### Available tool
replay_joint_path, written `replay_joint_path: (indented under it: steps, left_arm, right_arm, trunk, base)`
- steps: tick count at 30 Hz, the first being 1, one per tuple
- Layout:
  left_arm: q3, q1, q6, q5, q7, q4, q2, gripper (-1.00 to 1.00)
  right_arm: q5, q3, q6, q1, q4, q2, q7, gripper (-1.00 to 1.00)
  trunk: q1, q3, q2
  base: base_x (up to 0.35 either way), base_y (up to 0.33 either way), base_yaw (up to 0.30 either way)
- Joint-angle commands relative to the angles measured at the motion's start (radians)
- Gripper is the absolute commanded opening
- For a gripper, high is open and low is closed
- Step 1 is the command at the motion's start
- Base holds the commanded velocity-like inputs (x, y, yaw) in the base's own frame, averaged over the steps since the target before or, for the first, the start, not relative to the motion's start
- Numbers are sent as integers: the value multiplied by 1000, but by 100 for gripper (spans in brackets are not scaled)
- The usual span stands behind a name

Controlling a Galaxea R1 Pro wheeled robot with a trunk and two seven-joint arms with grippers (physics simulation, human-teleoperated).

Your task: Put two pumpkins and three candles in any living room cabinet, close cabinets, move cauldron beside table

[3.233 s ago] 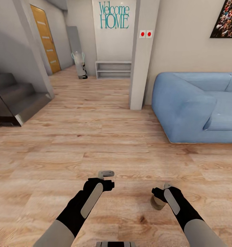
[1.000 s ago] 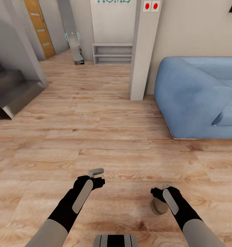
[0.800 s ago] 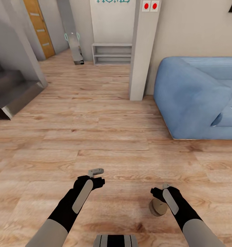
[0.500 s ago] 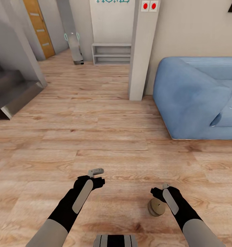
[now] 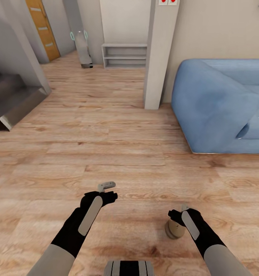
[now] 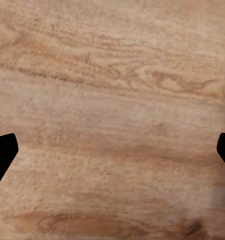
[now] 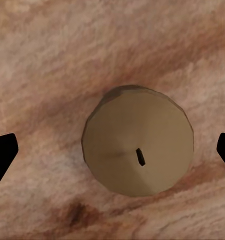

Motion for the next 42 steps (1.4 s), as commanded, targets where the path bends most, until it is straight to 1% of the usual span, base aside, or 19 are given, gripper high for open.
replay_joint_path:
  steps: [1,3,5,8,9,10,12,13,28,34,38,42]
  left_arm:
    - [-1,-1,2,11,10,-4,0,100]
    - [-1,-1,11,12,10,-11,0,100]
    - [5,-1,36,13,11,-22,0,100]
    - [37,0,88,14,10,-59,0,100]
    - [66,6,123,14,9,-95,0,100]
    - [81,13,140,14,9,-118,0,100]
    - [102,25,162,15,9,-156,0,100]
    - [106,28,166,15,9,-163,0,100]
    - [111,35,174,15,9,-177,-3,100]
    - [111,37,174,15,8,-177,-2,100]
    - [111,71,169,14,4,-180,-1,100]
    - [111,79,163,14,2,-180,0,100]
  right_arm:
    - [-10,0,3,0,-2,0,-8,100]
    - [-10,0,3,0,-2,0,-8,100]
    - [-10,0,3,0,-2,0,-8,100]
    - [-10,0,3,0,-2,0,-8,100]
    - [-10,0,3,0,-2,0,-8,100]
    - [-10,1,3,0,-2,0,-8,100]
    - [-10,0,2,0,-2,0,-8,100]
    - [-10,1,2,0,-2,0,-8,100]
    - [-10,0,0,0,-2,0,-8,100]
    - [-10,0,0,0,-2,0,-8,100]
    - [-10,0,0,0,-2,0,-7,100]
    - [-10,0,0,0,-2,0,-7,100]
  trunk:
    - [0,-5,-1]
    - [1,-13,-1]
    - [2,-20,-2]
    - [3,-32,-2]
    - [4,-36,-2]
    - [4,-40,-3]
    - [5,-47,-3]
    - [6,-51,-3]
    - [12,-109,-7]
    - [12,-109,-7]
    - [12,-109,-7]
    - [12,-109,-7]
  base:
    - [0,0,0]
    - [0,0,0]
    - [0,0,0]
    - [0,0,0]
    - [0,0,0]
    - [0,0,0]
    - [0,0,0]
    - [0,0,0]
    - [0,0,0]
    - [0,0,0]
    - [6,0,0]
    - [137,0,0]
